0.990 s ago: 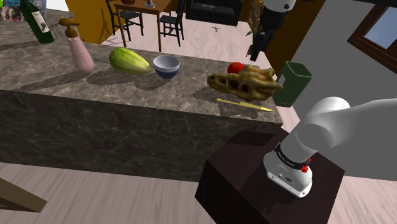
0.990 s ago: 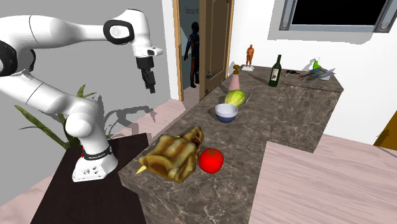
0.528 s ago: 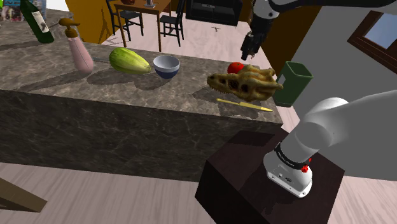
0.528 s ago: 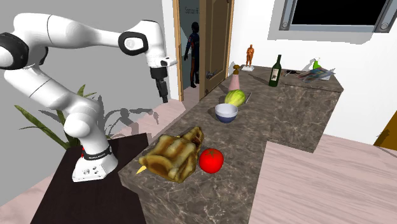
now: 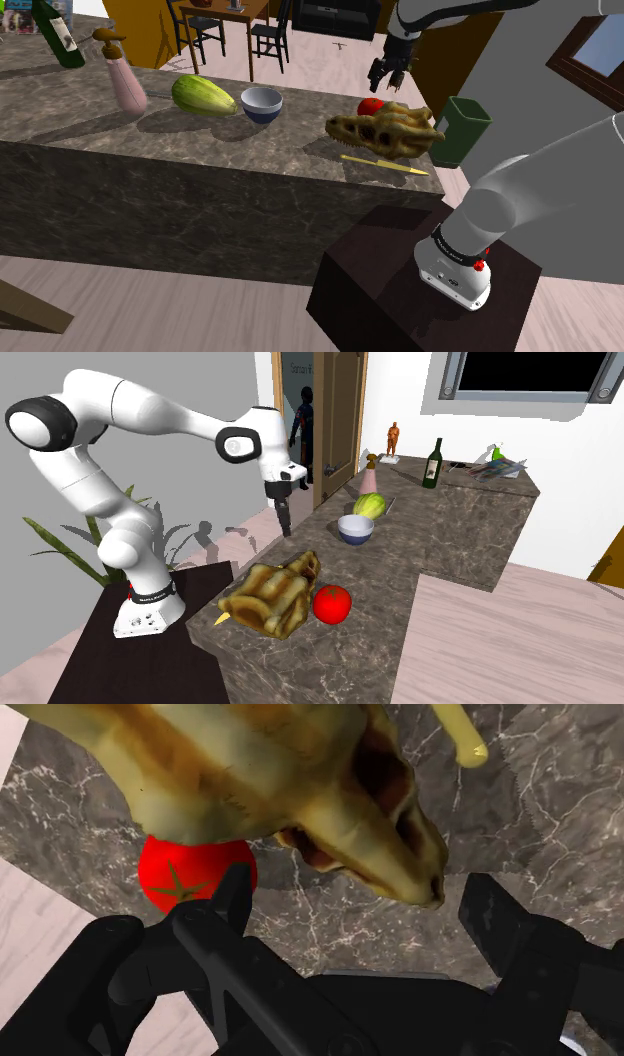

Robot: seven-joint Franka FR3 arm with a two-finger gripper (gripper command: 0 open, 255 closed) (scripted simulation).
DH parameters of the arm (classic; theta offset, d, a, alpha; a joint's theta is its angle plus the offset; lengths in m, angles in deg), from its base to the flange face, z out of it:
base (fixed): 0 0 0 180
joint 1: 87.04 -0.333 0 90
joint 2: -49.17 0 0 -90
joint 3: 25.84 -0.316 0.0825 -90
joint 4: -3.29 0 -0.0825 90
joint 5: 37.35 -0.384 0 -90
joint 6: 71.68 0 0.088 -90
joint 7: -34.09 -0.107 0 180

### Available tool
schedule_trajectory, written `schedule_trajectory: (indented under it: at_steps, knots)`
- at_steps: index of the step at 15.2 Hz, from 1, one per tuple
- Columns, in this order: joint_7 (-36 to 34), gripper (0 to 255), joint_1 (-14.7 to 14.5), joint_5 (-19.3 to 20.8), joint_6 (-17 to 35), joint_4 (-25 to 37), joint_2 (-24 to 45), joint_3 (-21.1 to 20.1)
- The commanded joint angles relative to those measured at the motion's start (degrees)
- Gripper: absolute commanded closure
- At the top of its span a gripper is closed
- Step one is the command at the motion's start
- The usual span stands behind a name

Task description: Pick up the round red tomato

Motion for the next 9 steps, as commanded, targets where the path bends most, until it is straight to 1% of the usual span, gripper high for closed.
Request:
schedule_trajectory:
  at_steps: [1,5,9]
  knots:
    - [-0.3,0,0.8,-0.2,2.4,1.4,3.2,1.1]
    - [-0.4,0,2.2,-1.4,6.9,4.9,10.3,3.5]
    - [0.1,0,3.7,-3.5,10.7,9.2,17.6,5.7]
